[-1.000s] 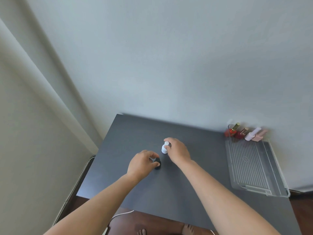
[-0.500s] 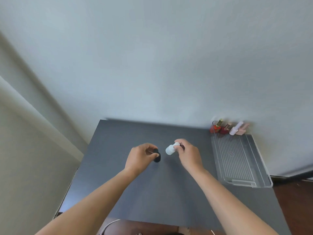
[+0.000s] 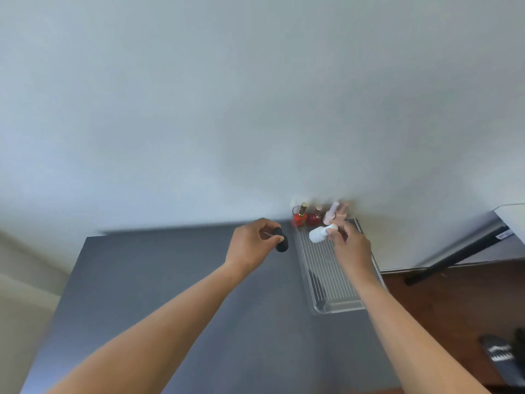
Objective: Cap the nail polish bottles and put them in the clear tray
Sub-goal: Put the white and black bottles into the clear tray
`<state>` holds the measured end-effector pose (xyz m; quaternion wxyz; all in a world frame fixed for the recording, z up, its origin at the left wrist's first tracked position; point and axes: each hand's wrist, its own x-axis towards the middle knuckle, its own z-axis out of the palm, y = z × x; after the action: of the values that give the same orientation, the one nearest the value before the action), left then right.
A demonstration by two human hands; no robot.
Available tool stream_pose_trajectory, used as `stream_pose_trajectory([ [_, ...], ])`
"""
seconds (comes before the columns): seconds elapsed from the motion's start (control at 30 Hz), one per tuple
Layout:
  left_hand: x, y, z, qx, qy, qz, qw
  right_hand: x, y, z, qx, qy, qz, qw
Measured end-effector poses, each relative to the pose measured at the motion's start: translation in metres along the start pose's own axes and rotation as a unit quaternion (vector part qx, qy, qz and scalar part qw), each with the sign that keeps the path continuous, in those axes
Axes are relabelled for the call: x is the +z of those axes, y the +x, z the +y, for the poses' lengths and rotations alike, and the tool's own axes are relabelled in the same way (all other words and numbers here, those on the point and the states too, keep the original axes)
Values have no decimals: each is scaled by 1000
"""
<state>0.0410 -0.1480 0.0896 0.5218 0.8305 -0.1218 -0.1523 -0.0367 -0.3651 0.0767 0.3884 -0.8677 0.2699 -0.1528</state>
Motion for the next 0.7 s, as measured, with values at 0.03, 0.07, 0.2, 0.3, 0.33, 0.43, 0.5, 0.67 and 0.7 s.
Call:
stream_pose_trajectory([
  [0.03, 9, 6, 5, 6, 0, -7, 1000, -5, 6, 6, 4, -2, 5, 1000],
  [0.07, 20, 13, 11, 10, 1, -16, 1000, -10, 12, 13, 7, -4, 10, 1000],
  [0.2, 59, 40, 26, 21, 5, -36, 999, -24, 35, 35, 12, -43, 19, 999],
  [0.3, 88, 61, 31, 18, 23, -41, 999, -29, 53, 51, 20, -67, 13, 997],
  [0.33, 98, 67, 32, 13, 31, -43, 999, -30, 58, 55, 22, -74, 10, 997],
  [0.43, 121, 82, 34, 9, 62, -42, 997, -31, 71, 63, 16, -94, -4, 995],
  [0.5, 136, 89, 34, 3, 75, -40, 996, -32, 79, 66, 10, -107, -20, 994],
  [0.67, 163, 103, 36, -12, 85, -31, 996, -29, 95, 73, -4, -131, -61, 989],
  [0.7, 168, 105, 36, -14, 87, -28, 996, -29, 98, 73, -9, -132, -66, 989],
])
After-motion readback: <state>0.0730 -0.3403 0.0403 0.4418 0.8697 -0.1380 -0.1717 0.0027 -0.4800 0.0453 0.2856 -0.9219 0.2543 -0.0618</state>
